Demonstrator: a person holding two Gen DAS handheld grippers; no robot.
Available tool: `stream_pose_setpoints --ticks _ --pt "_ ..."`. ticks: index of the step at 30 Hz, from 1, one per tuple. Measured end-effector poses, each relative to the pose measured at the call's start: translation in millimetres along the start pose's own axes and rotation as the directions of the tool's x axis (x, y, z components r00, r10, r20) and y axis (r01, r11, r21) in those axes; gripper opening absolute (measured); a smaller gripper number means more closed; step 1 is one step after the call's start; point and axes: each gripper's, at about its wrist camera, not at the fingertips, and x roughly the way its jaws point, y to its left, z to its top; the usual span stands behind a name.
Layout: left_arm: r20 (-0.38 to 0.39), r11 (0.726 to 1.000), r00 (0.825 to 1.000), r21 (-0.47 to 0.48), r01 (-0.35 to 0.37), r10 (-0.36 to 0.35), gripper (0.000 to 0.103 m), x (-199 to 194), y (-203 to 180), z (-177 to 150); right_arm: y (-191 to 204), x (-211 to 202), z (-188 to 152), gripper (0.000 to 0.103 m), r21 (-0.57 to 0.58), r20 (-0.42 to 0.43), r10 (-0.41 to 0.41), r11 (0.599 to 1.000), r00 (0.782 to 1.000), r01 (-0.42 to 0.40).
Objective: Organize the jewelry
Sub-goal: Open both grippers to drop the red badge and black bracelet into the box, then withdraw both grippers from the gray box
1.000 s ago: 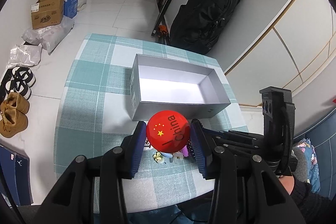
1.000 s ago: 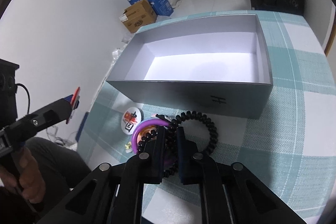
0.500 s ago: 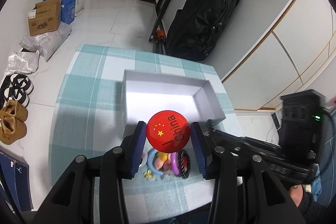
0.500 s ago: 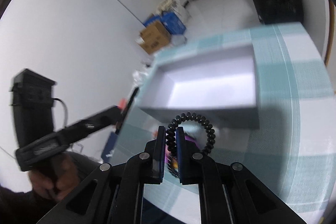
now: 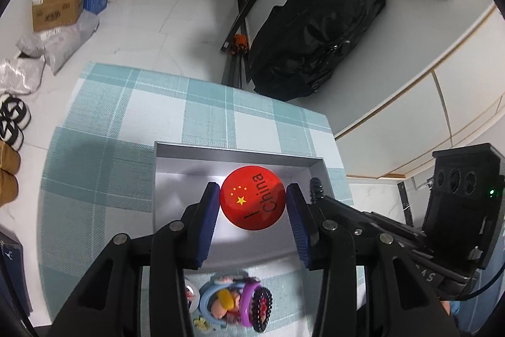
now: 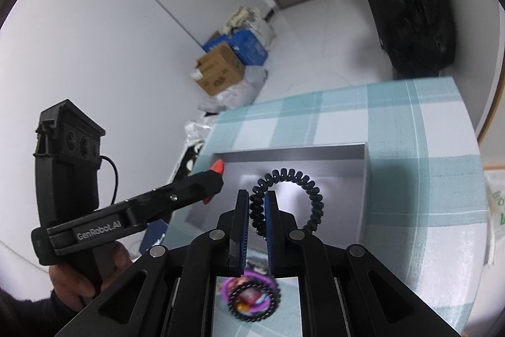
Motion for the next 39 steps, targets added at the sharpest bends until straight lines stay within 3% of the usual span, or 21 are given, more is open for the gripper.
stream_pose_setpoints --ticks 3,6,7,8,12,23,33,39 --pt "-0.015 0.999 0.999 -0.008 0.034 -0.034 0.039 3.8 1.3 5.7 -6.9 9.3 3.4 0.015 0.000 -0.023 -0.025 1.000 0.999 0.025" --pt "-0.012 0.999 0.999 0.001 0.049 -0.049 0.063 1.9 -0.7 9.0 -10.0 8.2 5.5 0.044 -0.010 -0.007 -0.029 1.000 1.000 0.029" --pt "-0.002 0.999 0.999 0.000 0.052 -0.052 0.065 -0.4 -0.2 9.1 -9.8 6.4 5.9 0.054 -0.016 0.003 -0.029 0.999 1.000 0.029" --pt "0.006 0.998 0.998 -0.001 0.055 -0.055 0.065 -1.3 -0.5 9.2 -9.4 3.2 6.2 0.056 -0.027 0.015 -0.027 0.999 1.000 0.028" --pt "0.002 0.998 0.999 -0.018 0.054 -0.054 0.066 -4.2 3.6 7.5 -9.7 -6.1 3.1 0.062 -0.042 0.038 -0.062 0.997 0.997 0.063" --pt "0.057 0.994 0.995 0.062 -0.089 0.086 0.066 -22.6 -4.6 -12.1 -4.8 -27.6 -9.2 0.085 -0.060 0.113 -0.103 0.992 0.988 0.110" --pt "0.145 0.972 0.970 0.104 -0.211 0.196 0.067 -41.7 -10.2 -36.4 9.9 -46.2 -33.5 0.093 -0.097 0.176 -0.118 0.986 0.977 0.137" --pt "0.194 0.952 0.946 0.111 -0.284 0.259 0.068 -50.1 -10.3 -51.4 21.5 -46.5 -51.7 0.097 -0.137 0.167 -0.134 0.978 0.977 0.158"
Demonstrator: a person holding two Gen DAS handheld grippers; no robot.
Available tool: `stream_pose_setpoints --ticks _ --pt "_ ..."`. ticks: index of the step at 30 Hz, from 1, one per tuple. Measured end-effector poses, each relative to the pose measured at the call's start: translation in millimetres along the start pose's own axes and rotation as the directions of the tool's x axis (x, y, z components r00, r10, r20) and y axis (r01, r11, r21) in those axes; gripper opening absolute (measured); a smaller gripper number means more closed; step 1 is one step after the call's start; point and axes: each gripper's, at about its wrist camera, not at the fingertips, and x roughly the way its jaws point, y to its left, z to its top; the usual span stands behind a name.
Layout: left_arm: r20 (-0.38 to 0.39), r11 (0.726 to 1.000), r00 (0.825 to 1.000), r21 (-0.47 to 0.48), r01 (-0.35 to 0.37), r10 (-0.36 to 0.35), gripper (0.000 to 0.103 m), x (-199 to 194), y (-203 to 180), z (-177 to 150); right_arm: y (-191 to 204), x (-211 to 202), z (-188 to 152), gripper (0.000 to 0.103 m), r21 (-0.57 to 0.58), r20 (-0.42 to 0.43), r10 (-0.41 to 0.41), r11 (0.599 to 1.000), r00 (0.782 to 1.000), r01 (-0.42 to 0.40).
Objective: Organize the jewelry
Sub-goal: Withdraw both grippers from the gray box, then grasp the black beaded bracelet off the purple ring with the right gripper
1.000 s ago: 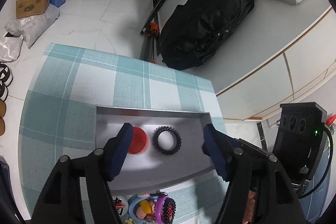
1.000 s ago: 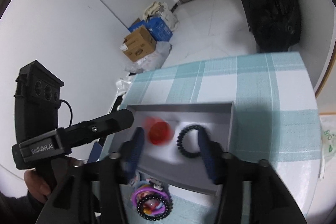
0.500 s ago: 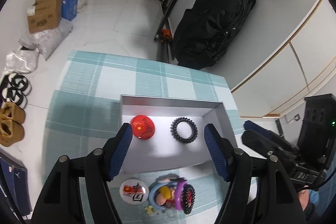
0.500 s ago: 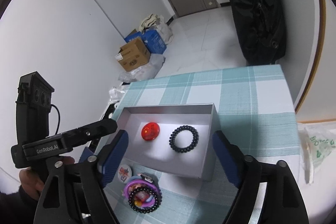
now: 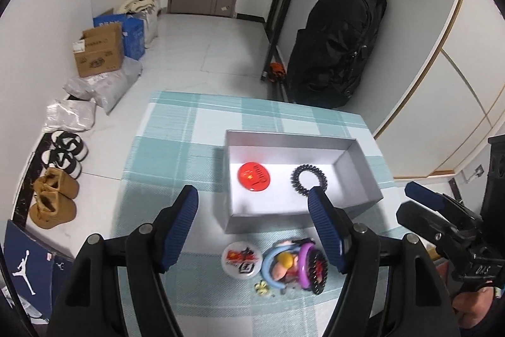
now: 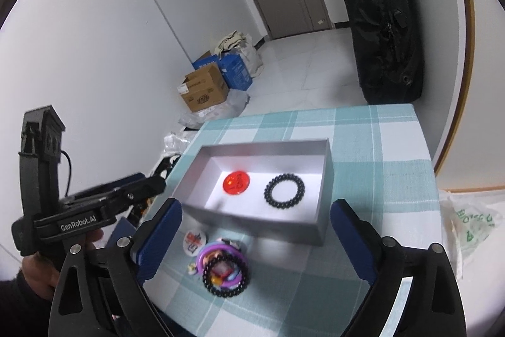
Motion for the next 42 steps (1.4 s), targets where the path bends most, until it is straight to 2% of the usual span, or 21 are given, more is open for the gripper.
stream_pose_setpoints --ticks 2,4,6,12,17,23,28,33,37,40,42 --pt "0.005 1.000 1.000 -0.005 -0.003 0.003 0.070 -3.2 2.9 -4.5 3.7 0.0 -5.4 0.099 -0.015 -0.012 -0.009 1.000 1.000 0.009" --pt "0.012 1.000 1.000 -0.013 -0.007 0.007 0.078 -5.4 5.8 -9.0 6.6 0.9 -10.2 0.099 -0.027 -0.024 -0.013 1.000 1.000 0.012" --pt "0.010 1.000 1.000 -0.008 -0.005 0.005 0.080 -7.8 6.4 -13.4 10.2 3.3 -16.0 0.100 -0.043 -0.045 -0.020 0.999 0.999 0.018" --pt "-0.002 1.000 1.000 0.015 0.000 0.000 0.081 -9.3 9.5 -22.5 18.0 17.6 -31.4 0.100 -0.090 -0.125 -0.021 0.996 0.992 0.010" --pt "-0.038 1.000 0.999 -0.006 0.020 -0.020 0.081 -6.8 19.6 -28.9 25.1 43.5 -45.9 0.100 -0.136 -0.237 -0.021 0.991 0.971 -0.012" --pt "-0.060 0.999 0.998 -0.045 0.018 -0.021 0.081 -5.8 34.2 -30.8 30.2 63.3 -54.5 0.098 -0.183 -0.289 -0.039 0.983 0.957 -0.015" --pt "-0.060 0.998 0.998 -0.055 0.015 -0.018 0.081 -4.0 42.2 -29.5 34.5 72.3 -57.0 0.088 -0.219 -0.307 -0.038 0.975 0.951 -0.032" --pt "-0.109 0.993 0.990 -0.088 0.077 -0.087 0.081 3.2 49.6 -30.5 34.2 82.8 -57.6 0.076 -0.232 -0.333 -0.033 0.971 0.942 -0.048" --pt "-0.115 0.991 0.987 -0.084 0.104 -0.113 0.081 3.9 49.0 -31.2 36.9 84.5 -57.2 0.068 -0.249 -0.333 -0.027 0.967 0.943 -0.060" --pt "-0.121 0.989 0.985 -0.097 0.112 -0.123 0.081 5.2 51.4 -31.0 37.8 83.5 -56.0 0.055 -0.234 -0.347 0.009 0.968 0.938 -0.096" --pt "-0.130 0.988 0.984 -0.111 0.111 -0.125 0.081 7.8 53.4 -30.7 38.6 84.1 -55.5 0.052 -0.236 -0.351 0.013 0.966 0.936 -0.102"
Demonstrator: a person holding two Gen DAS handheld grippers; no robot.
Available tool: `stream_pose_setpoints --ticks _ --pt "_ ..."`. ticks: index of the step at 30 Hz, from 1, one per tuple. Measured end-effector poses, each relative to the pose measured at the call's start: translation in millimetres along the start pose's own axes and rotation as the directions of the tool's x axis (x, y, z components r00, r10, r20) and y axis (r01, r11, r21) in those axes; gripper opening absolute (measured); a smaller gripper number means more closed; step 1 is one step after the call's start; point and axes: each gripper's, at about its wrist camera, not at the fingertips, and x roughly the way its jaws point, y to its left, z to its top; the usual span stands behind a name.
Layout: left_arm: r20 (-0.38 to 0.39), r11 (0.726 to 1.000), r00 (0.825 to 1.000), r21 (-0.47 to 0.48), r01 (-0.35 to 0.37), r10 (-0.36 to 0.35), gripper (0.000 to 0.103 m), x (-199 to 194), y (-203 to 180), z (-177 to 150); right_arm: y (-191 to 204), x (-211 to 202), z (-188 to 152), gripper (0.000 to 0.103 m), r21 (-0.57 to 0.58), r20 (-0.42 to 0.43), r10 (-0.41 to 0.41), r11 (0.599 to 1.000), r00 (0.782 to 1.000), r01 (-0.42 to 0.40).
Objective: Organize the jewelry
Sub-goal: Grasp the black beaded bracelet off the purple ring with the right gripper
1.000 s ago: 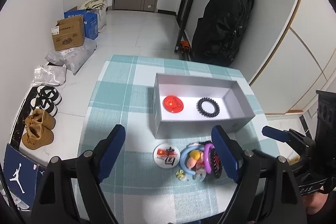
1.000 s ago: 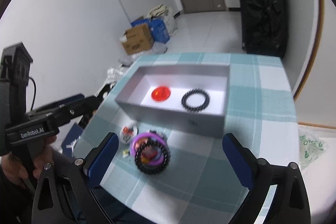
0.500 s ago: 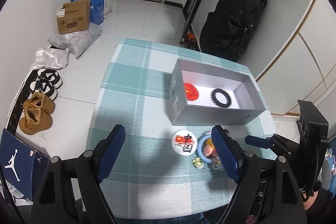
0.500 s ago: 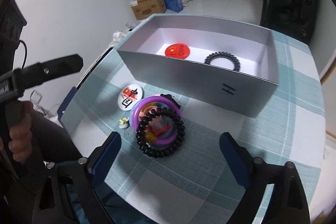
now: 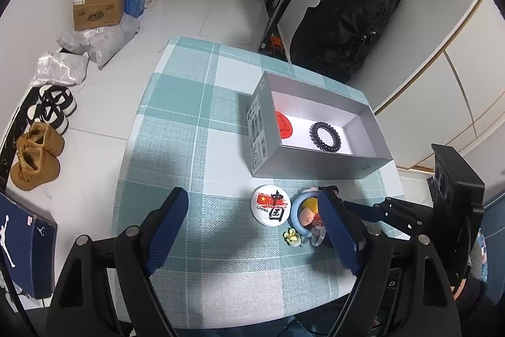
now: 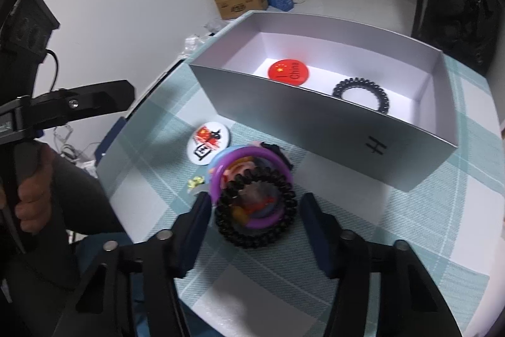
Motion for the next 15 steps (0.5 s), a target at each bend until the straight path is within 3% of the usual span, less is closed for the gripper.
stream_pose_setpoints --ticks 9,15 --pt "-0.049 0.999 0.998 -0.029 -0.045 0.043 0.081 11.8 8.5 -2.4 2.2 -6.5 -1.1 0.045 0.014 -0.003 0.008 1.000 1.000 -0.008" --pt "-0.093 0.994 0.989 0.024 -0.111 0.112 0.081 22.3 3.3 -4.0 -3.4 -13.8 -6.1 0.044 0.049 -0.006 0.028 0.998 1.000 -0.028"
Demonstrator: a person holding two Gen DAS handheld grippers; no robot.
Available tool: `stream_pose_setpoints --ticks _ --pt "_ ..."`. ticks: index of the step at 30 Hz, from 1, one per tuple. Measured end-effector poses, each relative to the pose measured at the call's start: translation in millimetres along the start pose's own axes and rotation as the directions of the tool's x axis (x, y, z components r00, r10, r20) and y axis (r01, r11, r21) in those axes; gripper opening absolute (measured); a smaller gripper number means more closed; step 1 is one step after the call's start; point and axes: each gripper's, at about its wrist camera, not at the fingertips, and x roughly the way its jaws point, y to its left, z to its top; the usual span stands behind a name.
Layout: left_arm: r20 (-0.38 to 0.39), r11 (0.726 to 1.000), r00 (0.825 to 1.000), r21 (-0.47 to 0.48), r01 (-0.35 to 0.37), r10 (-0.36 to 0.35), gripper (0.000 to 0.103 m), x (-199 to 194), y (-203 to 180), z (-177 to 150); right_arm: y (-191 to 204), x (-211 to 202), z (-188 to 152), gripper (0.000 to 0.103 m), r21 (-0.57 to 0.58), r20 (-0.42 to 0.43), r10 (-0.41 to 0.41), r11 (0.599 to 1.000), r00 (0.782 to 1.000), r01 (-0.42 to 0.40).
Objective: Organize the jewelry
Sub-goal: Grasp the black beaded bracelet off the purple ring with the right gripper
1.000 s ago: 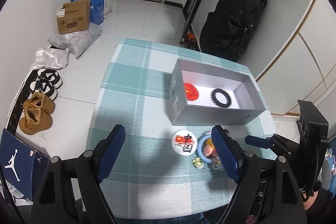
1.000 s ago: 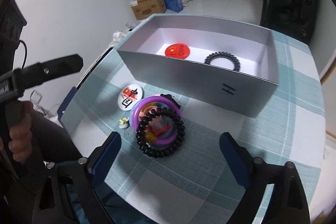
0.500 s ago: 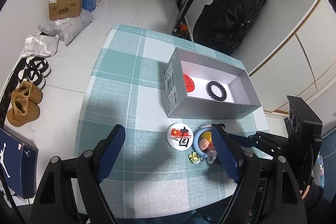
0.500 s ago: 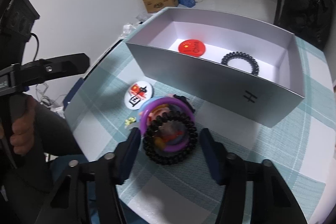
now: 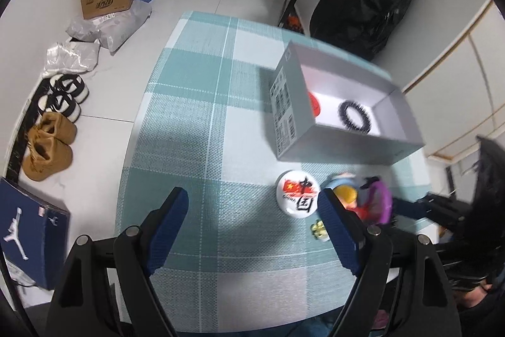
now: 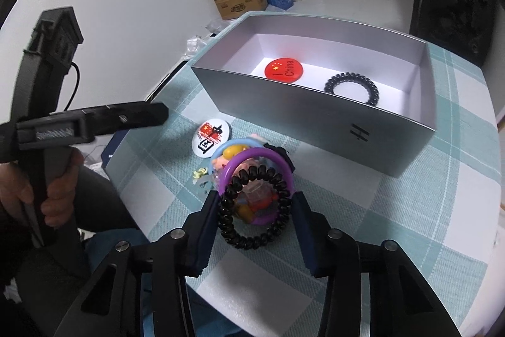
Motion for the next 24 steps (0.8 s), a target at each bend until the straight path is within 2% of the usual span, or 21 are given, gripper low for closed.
stream_pose_setpoints --ticks 4,7,9,12,14,18,21,24 --pt "-0.017 1.000 1.000 0.028 0.004 -0.004 0.081 3.8 -7.6 -1.1 -5.4 -5.2 -2.0 0.044 0.017 -0.006 -0.003 1.000 1.000 0.004" --pt "-0.040 0.995 0.999 0.096 -0.005 0.008 0.081 9.3 -21.0 -3.6 -9.4 -9.1 -3.1 0.044 0.021 -0.011 -0.013 1.000 1.000 0.014" --pt "-0.058 0.990 0.997 0.132 -0.041 0.049 0.081 15.4 -26.9 -5.4 -10.4 -10.5 -3.7 0.044 0.020 -0.014 -0.032 0.999 0.999 0.032" --pt "-0.078 0.985 0.994 0.161 -0.058 0.072 0.081 20.0 -29.0 -6.7 -11.9 -12.6 -4.0 0.044 0.024 -0.020 -0.040 0.999 0.999 0.040" --pt "-0.079 0.976 0.989 0.184 -0.112 0.129 0.081 22.7 -27.7 -7.6 -13.6 -15.1 -3.8 0.044 0.034 -0.014 -0.037 0.999 0.999 0.037" --pt "-0.072 0.978 0.990 0.179 -0.108 0.122 0.080 21.2 -21.7 -5.1 -23.1 -24.0 -2.1 0.044 0.085 0.011 -0.004 0.996 1.000 0.003" --pt "-0.061 0.975 0.991 0.196 -0.106 0.120 0.070 23.7 -22.1 -1.4 -29.7 -29.4 -2.7 0.044 0.128 0.031 0.019 0.992 0.999 -0.023" --pt "-0.062 0.971 0.994 0.229 -0.075 0.092 0.060 26.0 -28.7 -0.7 -37.9 -34.4 -2.3 0.044 0.170 0.049 0.041 0.984 0.998 -0.049"
